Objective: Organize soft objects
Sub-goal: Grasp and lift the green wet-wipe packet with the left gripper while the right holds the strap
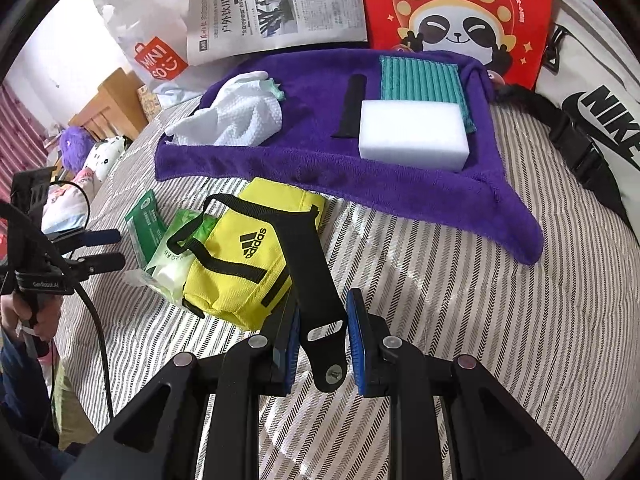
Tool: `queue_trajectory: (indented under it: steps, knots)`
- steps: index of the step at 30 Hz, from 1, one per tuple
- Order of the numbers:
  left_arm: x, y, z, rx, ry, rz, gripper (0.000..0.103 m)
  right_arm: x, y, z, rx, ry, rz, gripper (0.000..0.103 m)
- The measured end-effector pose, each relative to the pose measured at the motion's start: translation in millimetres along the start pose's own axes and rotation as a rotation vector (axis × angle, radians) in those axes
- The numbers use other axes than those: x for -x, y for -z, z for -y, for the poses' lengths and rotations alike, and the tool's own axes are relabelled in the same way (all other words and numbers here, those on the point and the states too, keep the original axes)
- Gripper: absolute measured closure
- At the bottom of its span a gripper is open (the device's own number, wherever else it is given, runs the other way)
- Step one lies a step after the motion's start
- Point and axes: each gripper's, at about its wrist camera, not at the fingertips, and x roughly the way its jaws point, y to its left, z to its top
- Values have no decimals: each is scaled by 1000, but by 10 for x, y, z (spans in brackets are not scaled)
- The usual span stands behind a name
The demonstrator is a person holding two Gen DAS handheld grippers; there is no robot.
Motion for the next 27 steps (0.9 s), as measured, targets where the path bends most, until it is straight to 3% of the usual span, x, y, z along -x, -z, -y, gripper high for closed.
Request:
queue_trajectory:
  steps: [4, 7, 10, 17, 27]
  knots:
    - [-68, -141, 9, 47, 8, 5, 21, 7, 3, 57, -15, -18, 6, 81]
    - [-139, -272, 33, 92, -29, -10, 21, 17, 1, 96, -17, -19, 9, 81]
    - [-243, -394, 137, 107, -84, -23, 18, 21, -9, 142, -23, -35, 16, 81]
    - [-503, -528, 451, 23, -289, -42, 13, -6, 4, 235, -26, -52, 15, 81]
    - [-327, -260, 249, 22, -297, -46, 11, -31, 66, 265, -25, -62, 14, 81]
